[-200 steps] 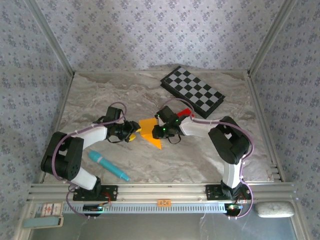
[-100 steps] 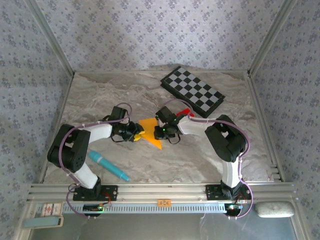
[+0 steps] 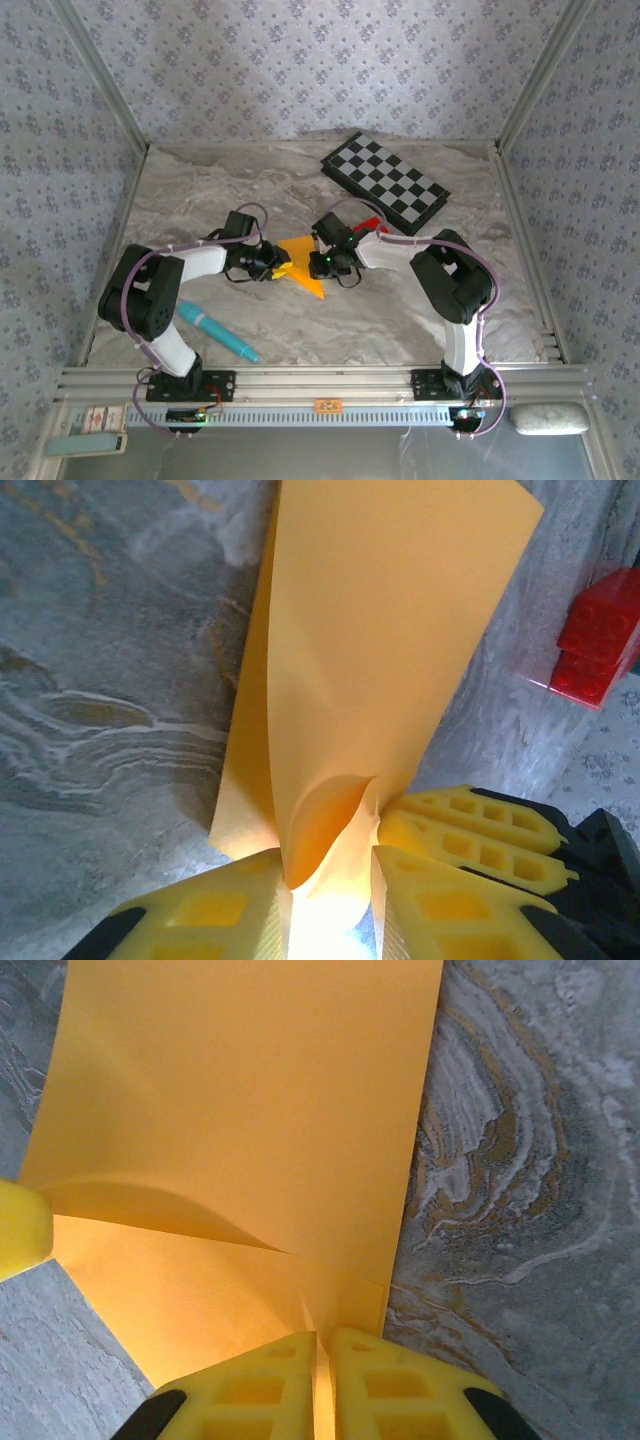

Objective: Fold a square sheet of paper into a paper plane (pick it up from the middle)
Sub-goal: Fourth fold the wing at the center of the table.

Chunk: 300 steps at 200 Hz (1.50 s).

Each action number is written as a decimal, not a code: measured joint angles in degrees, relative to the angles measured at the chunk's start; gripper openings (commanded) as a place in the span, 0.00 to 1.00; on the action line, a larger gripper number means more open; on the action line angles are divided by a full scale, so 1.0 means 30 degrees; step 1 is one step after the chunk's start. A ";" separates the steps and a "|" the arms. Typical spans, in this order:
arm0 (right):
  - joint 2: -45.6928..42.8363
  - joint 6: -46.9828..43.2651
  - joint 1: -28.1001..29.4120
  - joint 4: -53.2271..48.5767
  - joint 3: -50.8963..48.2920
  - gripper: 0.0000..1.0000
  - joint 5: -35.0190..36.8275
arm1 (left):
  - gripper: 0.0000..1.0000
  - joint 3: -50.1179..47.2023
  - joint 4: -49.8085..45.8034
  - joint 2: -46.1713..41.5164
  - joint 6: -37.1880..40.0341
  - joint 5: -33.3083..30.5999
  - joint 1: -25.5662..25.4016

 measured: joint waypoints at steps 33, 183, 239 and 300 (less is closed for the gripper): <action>0.0000 -0.0029 -0.0138 0.0000 0.0000 0.13 -0.0022 | 0.25 0.0007 0.0415 0.0743 0.0874 0.0590 0.0000; -0.0401 -0.1035 -0.0226 0.0036 -0.0073 0.32 0.0160 | 0.08 0.0138 0.2448 0.1326 0.2878 0.1304 0.0146; -0.4197 -0.3912 -0.0036 0.1967 -0.2353 0.57 0.2506 | 0.07 -0.0153 0.2222 -0.0197 0.1501 -0.0401 0.0124; -0.5442 -0.8473 0.2339 0.6171 -0.5122 0.59 0.5901 | 0.07 -0.0124 0.0583 -0.1960 -0.1071 -0.3949 -0.0962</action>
